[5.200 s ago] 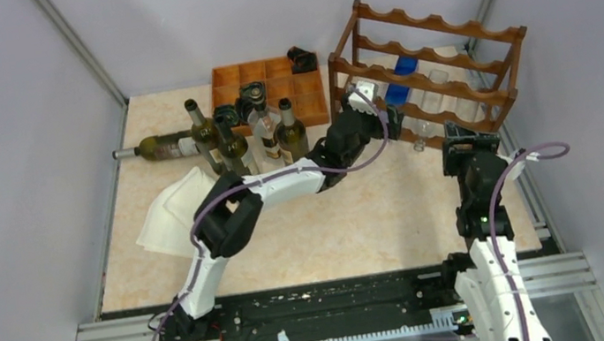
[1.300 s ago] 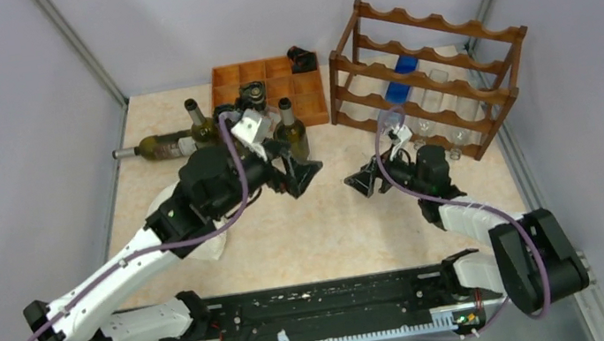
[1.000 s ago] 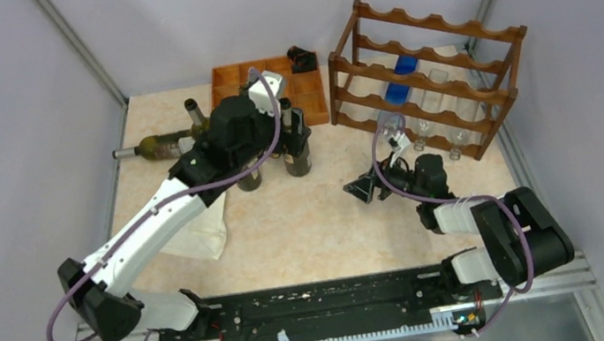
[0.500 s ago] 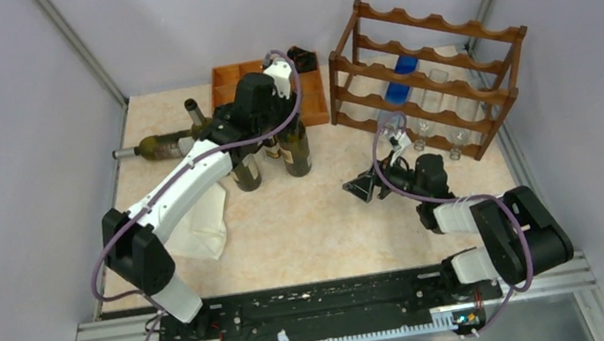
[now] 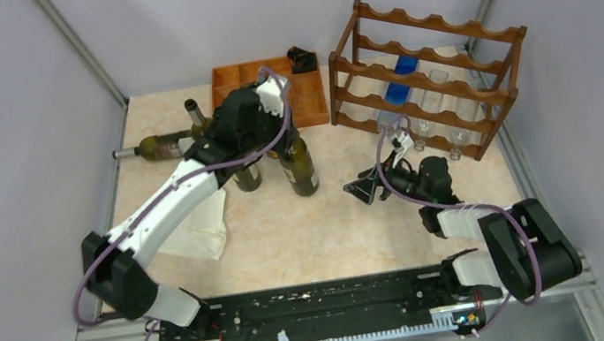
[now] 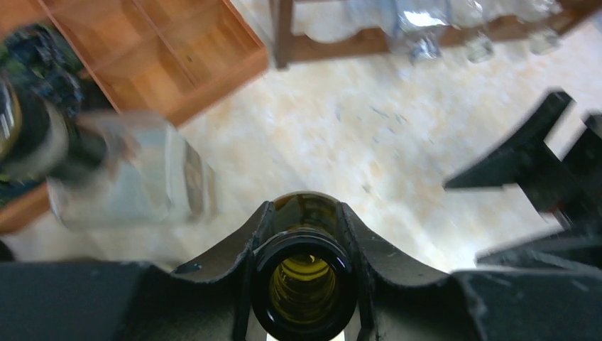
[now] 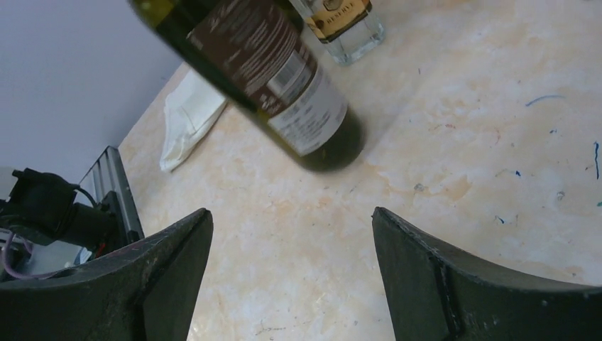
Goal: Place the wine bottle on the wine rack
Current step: Pick up the wine bottle from the center of the board.
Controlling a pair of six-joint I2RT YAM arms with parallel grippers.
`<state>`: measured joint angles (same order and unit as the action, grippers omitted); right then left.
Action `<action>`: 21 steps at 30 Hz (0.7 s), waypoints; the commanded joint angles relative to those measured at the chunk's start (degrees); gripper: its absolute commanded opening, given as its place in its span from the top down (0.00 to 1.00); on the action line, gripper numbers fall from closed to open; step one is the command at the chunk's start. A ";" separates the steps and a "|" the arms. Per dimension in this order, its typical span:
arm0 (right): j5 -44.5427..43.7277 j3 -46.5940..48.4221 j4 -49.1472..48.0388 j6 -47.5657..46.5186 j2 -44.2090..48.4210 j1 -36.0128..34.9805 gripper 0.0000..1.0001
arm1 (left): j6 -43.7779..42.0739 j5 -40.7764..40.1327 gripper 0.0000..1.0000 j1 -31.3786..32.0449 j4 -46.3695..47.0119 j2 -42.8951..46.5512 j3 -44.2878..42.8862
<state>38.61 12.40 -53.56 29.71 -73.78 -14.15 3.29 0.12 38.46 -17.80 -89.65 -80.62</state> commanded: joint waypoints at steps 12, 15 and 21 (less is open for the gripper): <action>0.94 0.11 10.27 -8.66 24.35 -8.41 0.18 | 30.67 8.55 1.00 -0.22 30.87 47.73 47.33; -1.01 2.56 18.24 -14.31 28.17 -12.14 0.17 | 35.53 7.01 1.00 -0.36 35.69 52.49 54.01; -3.33 0.72 16.58 -17.78 31.30 -16.31 0.16 | 39.80 4.42 1.00 -0.62 39.39 57.31 61.02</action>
<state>37.54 12.12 -37.78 17.47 -43.94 -27.77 36.32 6.57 38.30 9.45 -35.57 -21.06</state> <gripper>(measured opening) 0.838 0.401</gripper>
